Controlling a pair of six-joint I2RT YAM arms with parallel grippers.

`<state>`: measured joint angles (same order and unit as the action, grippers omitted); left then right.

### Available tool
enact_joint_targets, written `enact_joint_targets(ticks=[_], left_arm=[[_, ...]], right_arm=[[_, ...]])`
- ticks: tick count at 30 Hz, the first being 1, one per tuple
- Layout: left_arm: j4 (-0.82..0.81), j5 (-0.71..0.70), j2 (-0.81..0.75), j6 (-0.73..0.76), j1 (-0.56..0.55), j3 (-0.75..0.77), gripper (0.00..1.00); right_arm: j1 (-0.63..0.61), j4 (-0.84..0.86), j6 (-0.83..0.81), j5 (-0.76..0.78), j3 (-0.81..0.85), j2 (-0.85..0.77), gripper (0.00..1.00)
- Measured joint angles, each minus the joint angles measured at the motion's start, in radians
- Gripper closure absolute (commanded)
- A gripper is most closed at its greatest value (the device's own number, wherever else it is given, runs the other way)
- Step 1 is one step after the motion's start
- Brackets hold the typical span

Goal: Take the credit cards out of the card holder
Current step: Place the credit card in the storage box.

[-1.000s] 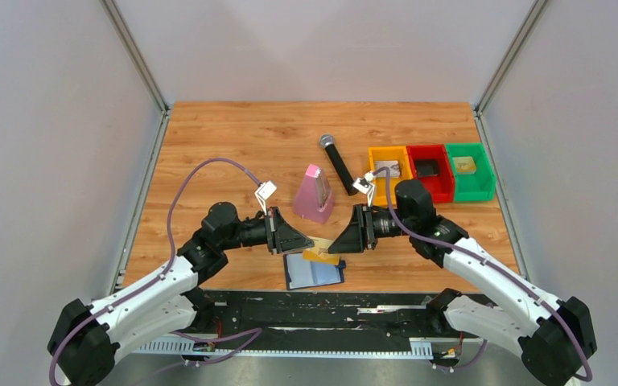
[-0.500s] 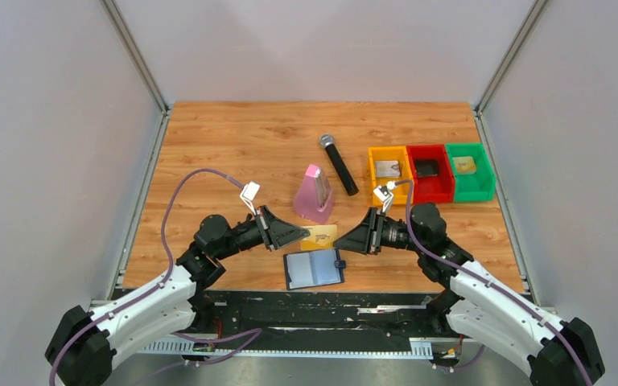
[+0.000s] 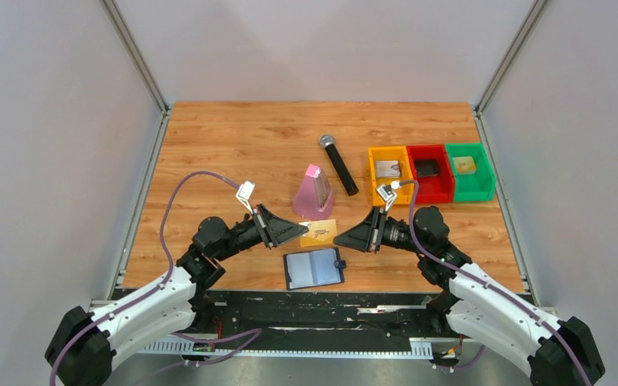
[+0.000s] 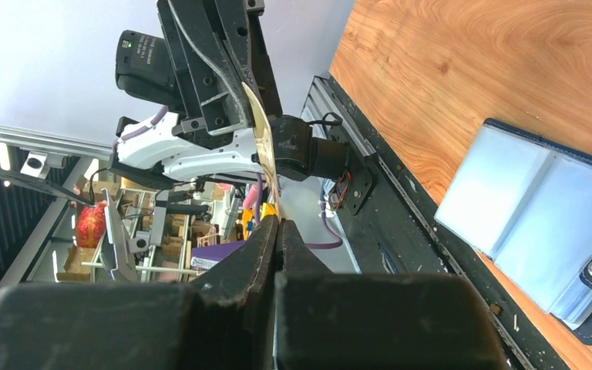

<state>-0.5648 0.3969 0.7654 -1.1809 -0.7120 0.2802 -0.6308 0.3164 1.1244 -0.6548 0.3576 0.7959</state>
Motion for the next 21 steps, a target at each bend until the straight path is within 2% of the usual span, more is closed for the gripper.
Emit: enact_joint_targets(ticks=[1, 2, 3, 4, 5, 9, 10, 16, 21], left_arm=[[-0.001, -0.001, 0.000, -0.001, 0.000, 0.000, 0.71], [0.000, -0.001, 0.000, 0.000, 0.000, 0.000, 0.64], [0.003, -0.003, -0.002, 0.002, 0.000, 0.000, 0.51], [0.016, -0.005, -0.007, 0.000, 0.000, 0.000, 0.45], [0.030, -0.007, -0.014, 0.005, 0.000, 0.000, 0.32], [0.118, -0.016, -0.060, 0.032, 0.000, 0.004, 0.04], [0.147, -0.018, -0.071, 0.041, 0.000, 0.009, 0.01], [0.329, -0.024, -0.103, 0.121, 0.000, 0.084, 0.00], [0.498, -0.025, -0.099, 0.228, 0.000, 0.173, 0.00]], right_arm=[[0.000, 0.000, 0.000, 0.002, 0.000, -0.003, 1.00], [0.000, -0.003, -0.003, 0.007, 0.000, -0.009, 1.00], [0.000, -0.008, -0.009, 0.014, 0.000, -0.016, 1.00], [0.000, -0.022, -0.020, 0.024, 0.003, -0.026, 1.00], [0.002, -0.046, -0.036, 0.034, 0.010, -0.037, 1.00], [0.062, -0.183, -0.129, 0.053, 0.083, -0.072, 1.00], [0.093, -0.226, -0.160, 0.050, 0.110, -0.081, 1.00], [0.303, -0.492, -0.351, -0.004, 0.285, -0.099, 1.00], [0.548, -0.718, -0.548, -0.077, 0.461, -0.006, 1.00]])
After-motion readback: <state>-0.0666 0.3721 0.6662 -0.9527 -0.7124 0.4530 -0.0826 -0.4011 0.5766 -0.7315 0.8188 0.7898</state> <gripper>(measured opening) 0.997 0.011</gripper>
